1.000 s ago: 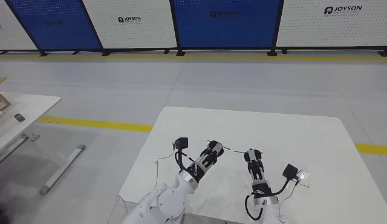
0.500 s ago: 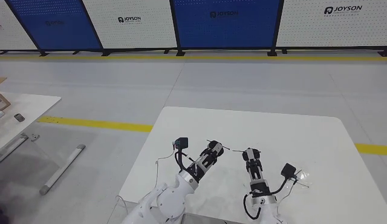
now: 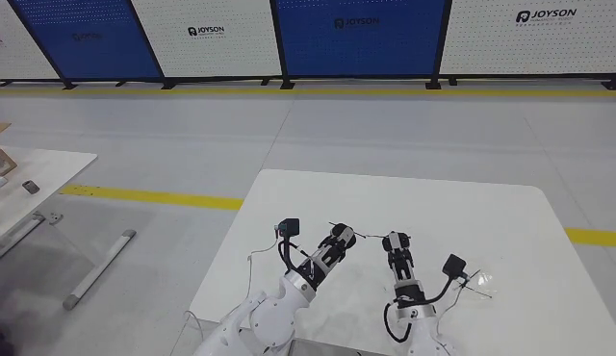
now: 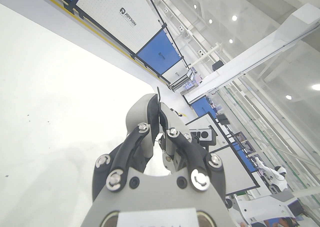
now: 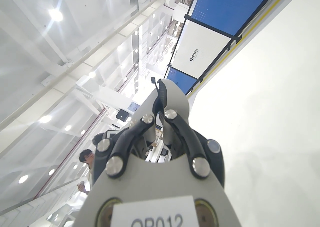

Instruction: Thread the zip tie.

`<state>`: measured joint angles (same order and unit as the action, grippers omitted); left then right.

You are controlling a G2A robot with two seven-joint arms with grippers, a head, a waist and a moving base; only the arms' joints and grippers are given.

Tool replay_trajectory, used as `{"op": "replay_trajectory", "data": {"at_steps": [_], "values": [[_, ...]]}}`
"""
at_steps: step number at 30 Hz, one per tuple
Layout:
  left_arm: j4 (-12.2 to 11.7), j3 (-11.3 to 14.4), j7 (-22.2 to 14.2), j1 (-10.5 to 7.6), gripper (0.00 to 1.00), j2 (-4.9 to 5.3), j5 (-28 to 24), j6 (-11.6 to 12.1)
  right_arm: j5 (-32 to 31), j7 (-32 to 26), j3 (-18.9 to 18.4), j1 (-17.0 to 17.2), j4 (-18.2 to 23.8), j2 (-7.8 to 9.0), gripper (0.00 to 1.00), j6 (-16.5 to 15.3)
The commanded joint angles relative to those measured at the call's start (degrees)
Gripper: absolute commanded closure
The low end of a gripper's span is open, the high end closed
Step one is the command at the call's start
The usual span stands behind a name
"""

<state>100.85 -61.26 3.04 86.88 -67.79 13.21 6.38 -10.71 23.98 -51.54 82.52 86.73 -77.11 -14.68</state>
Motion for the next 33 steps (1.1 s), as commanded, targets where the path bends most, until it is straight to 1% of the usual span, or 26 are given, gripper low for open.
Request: {"op": "replay_trajectory", "data": {"at_steps": [1, 5, 11, 16, 20, 27, 33], "values": [[0.00, 0.00, 0.00, 0.00, 1.00, 0.00, 0.00, 0.00, -0.31, -0.22, -0.37, 0.51, 0.25, -0.05, 1.00, -0.31], [0.00, 0.00, 0.00, 0.00, 1.00, 0.00, 0.00, 0.00, -0.73, -1.08, -0.81, 0.91, 0.64, -0.24, 1.00, -0.12], [0.00, 0.00, 0.00, 0.00, 1.00, 0.00, 0.00, 0.00, -1.26, -2.02, -0.69, 0.42, 0.21, -0.84, 1.00, 1.20], [0.00, 0.00, 0.00, 0.00, 1.00, 0.00, 0.00, 0.00, -1.63, -2.40, -0.66, 0.24, -0.21, -1.28, 1.00, 1.61], [0.00, 0.00, 0.00, 0.00, 1.00, 0.00, 0.00, 0.00, -1.40, -3.35, -0.91, 0.39, -0.33, -1.55, 1.00, 1.13], [0.00, 0.00, 0.00, 0.00, 1.00, 0.00, 0.00, 0.00, -1.63, -2.85, -2.42, 1.78, 0.54, -1.69, 1.00, -0.31], [0.00, 0.00, 0.00, 0.00, 1.00, 0.00, 0.00, 0.00, -2.05, -3.31, -3.53, 2.65, 1.22, -1.82, 1.00, -0.45]]}}
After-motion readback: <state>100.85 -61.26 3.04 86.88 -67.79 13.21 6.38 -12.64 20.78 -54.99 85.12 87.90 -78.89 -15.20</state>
